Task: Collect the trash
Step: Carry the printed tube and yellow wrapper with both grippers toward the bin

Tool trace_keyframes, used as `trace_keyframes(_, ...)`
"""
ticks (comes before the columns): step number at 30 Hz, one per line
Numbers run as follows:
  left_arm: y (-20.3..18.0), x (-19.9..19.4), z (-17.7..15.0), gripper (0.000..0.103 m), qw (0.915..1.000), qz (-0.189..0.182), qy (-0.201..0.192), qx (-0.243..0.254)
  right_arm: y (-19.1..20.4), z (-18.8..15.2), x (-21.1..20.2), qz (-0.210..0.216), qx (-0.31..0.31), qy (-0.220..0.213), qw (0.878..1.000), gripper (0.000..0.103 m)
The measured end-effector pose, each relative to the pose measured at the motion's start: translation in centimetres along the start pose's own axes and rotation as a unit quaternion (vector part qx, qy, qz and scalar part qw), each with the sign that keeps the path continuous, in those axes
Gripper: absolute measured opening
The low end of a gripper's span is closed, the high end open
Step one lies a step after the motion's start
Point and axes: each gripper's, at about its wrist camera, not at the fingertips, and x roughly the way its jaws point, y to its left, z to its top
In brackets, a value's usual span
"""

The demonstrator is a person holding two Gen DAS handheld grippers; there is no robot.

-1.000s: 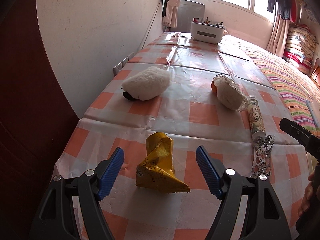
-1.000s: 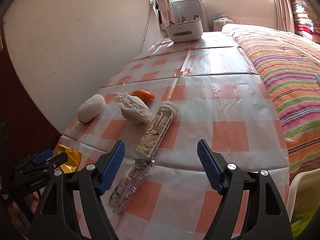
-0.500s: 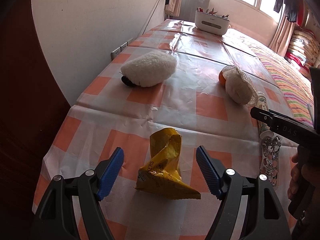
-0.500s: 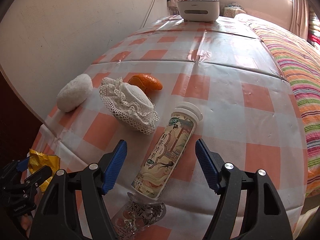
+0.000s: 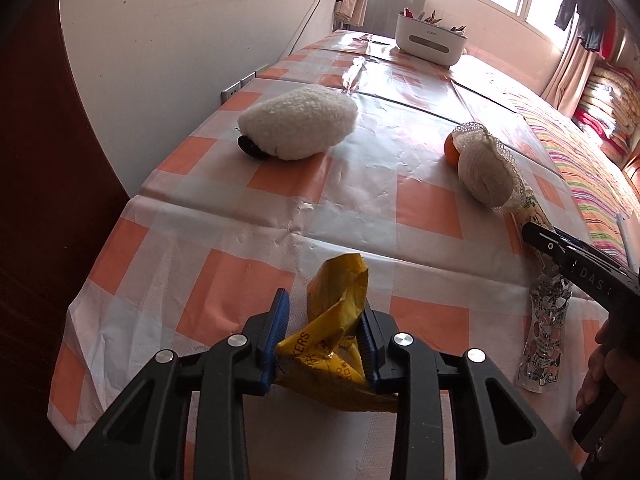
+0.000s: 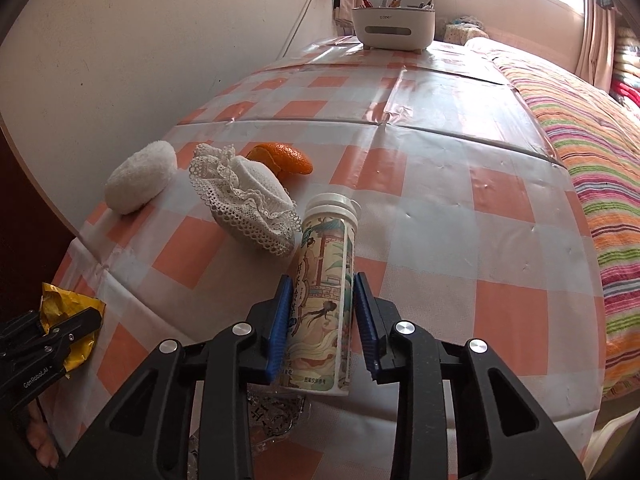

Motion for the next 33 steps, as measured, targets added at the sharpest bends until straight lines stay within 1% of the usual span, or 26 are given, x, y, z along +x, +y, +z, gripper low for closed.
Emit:
trace_keyframes(7,-0.9,-1.5,-0.2,0.03,0.9996,-0.009,-0.027,0.005,-1.2,-0.4,-2.3,0.012,0.021,-0.026,0.999,0.028)
trace_keyframes(18,-3.5,-3.3,-0.4,0.03,0.9973,-0.035,-0.06,0.024,-3.1,-1.5,-4.9,0.019,0.037,-0.045,0.998,0.028)
trace_keyframes(33,-8.1,-4.4,-0.9,0.03,0.9921,-0.072,-0.08,0.064,-5.9,-3.5,-8.5,0.01,0.053,-0.064,0.996,0.028)
